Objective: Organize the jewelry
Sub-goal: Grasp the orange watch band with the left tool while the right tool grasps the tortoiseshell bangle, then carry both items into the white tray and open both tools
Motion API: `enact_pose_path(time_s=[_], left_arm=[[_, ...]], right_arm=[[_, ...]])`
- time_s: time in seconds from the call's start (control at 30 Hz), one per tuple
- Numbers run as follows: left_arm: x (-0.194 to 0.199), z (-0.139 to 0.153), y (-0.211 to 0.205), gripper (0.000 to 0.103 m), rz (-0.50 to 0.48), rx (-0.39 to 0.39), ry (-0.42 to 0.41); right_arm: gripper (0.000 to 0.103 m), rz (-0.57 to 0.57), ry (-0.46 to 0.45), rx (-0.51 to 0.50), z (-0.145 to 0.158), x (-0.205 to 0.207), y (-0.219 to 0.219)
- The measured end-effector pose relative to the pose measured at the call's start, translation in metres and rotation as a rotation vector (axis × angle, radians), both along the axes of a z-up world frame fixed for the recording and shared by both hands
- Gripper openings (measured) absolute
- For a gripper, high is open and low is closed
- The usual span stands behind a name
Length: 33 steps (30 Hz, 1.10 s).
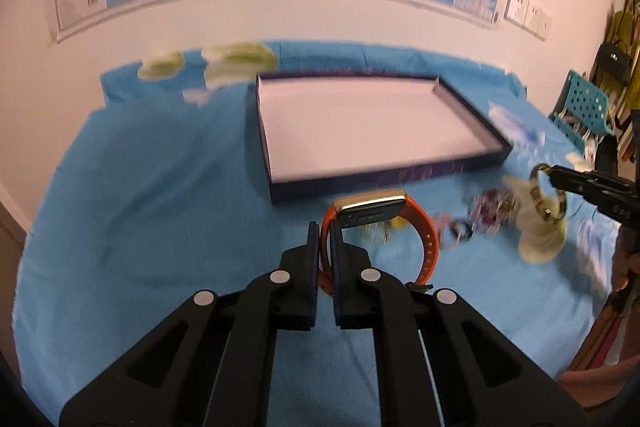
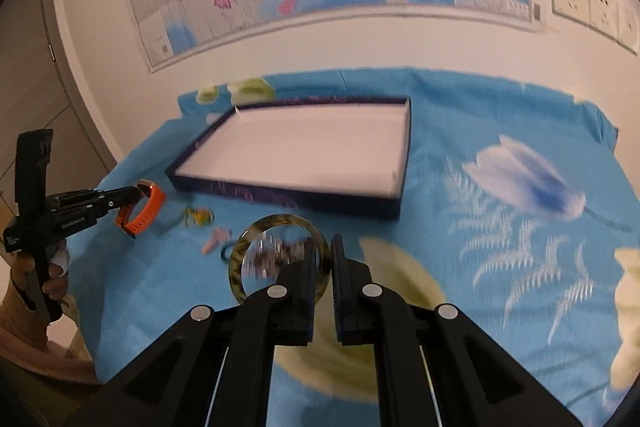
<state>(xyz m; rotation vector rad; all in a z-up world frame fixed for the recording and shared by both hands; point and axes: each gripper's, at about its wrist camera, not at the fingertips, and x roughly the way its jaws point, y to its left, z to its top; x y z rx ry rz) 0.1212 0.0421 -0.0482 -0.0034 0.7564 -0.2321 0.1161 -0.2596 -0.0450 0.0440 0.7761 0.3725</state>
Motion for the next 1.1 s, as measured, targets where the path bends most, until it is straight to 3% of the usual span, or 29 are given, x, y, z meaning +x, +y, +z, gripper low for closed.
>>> enact_pose_path(time_s=[0.17,0.33,0.67,1.1], left_arm=[[0.029,0.023,-0.006,0.006,0.006,0.009,-0.05],[0.07,0.027,-0.016,0.006,0.01,0.021,-0.051],[0.143,0.016,-0.037,0.006,0.009,0.054,-0.018],[0.205,-0.02,-0.055,0.006,0.033,0.101,0.089]], right_arm=[[0.006,-0.002,-0.055,-0.005,0.015,0.034,0.002],[0.006,-0.002,-0.058,-0.016,0.019,0.08,0.007],[0.006,-0.018,0.009,-0.022,0.001,0.165,0.03],[0.006,-0.036,0.112,-0.108,-0.028,0.221,0.056]])
